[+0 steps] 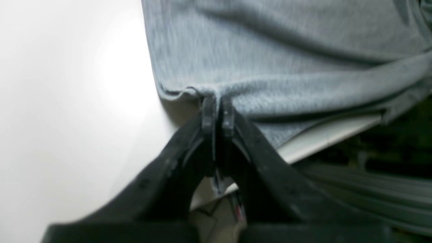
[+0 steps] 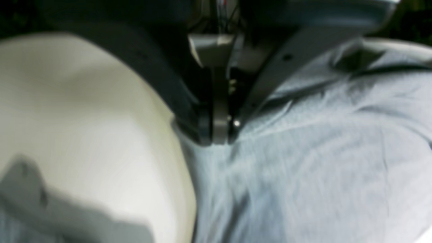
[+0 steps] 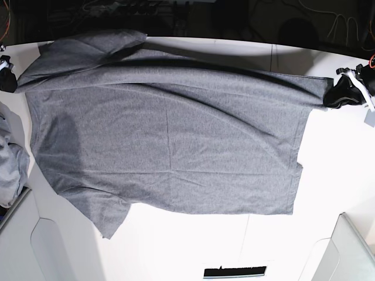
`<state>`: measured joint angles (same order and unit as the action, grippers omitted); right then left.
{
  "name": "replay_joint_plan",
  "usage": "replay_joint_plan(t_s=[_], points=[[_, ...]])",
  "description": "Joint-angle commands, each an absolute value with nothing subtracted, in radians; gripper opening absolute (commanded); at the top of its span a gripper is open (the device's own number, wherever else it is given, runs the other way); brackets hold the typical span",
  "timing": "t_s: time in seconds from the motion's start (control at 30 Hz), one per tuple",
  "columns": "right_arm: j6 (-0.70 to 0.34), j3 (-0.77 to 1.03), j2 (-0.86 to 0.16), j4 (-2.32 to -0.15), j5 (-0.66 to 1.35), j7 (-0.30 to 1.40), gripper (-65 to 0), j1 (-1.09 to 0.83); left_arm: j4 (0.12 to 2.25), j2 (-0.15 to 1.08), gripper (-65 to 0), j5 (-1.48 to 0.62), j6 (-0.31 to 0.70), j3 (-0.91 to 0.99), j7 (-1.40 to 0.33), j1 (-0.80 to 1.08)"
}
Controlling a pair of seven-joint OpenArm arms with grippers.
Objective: Layout the t-shirt on the table in an organized manner, then fold the t-shirt properly
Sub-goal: 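Lower the held edge with both grippers, folding it over the shirt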
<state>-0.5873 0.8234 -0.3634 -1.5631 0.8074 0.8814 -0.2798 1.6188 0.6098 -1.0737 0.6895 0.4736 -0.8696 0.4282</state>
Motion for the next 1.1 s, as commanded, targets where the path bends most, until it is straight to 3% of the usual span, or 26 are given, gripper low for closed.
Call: replay_joint_plan(t_s=[0.0, 0.33, 0.37, 0.43, 0.47, 0.87, 1.07], points=[[-0.591, 0.826, -0.385, -1.561, 0.814, 0.858, -65.0, -0.261, 1.615, 0.629, -65.0, -1.071, 0.698, 0.485, -0.841, 0.416], [-0.587, 0.727, -0.384, -1.432, 0.763, 0.838, -65.0, -0.112, 1.513, 0.629, -65.0, -1.027, 0.698, 0.418, -0.826, 0.329], [-0.586, 0.726, -0.384, -1.432, 0.765, 0.853, -61.1, -0.112, 1.513, 0.629, -65.0, -1.027, 0.698, 0.410, -0.826, 0.330], [-0.580, 0.727, -0.384, -1.433, 0.769, 0.891, -47.2, -0.117, 1.512, 0.629, -65.0, -1.027, 0.698, 0.403, -0.826, 0.331], [-0.580, 0.730, -0.385, -1.434, 0.778, 0.903, -44.0, -0.124, 1.512, 0.629, -65.0, -1.028, 0.698, 0.402, -0.826, 0.330], [-0.592, 0.804, -0.361, -1.513, 0.883, 0.939, -43.7, -0.387, 1.513, 0.629, -65.0, -1.036, 0.698, 0.402, -0.842, 0.333], [-0.593, 0.786, -0.316, -1.509, 0.863, 0.897, -43.7, -0.408, 1.513, 0.628, -65.0, -1.084, 0.698, 0.402, -0.851, 0.333]])
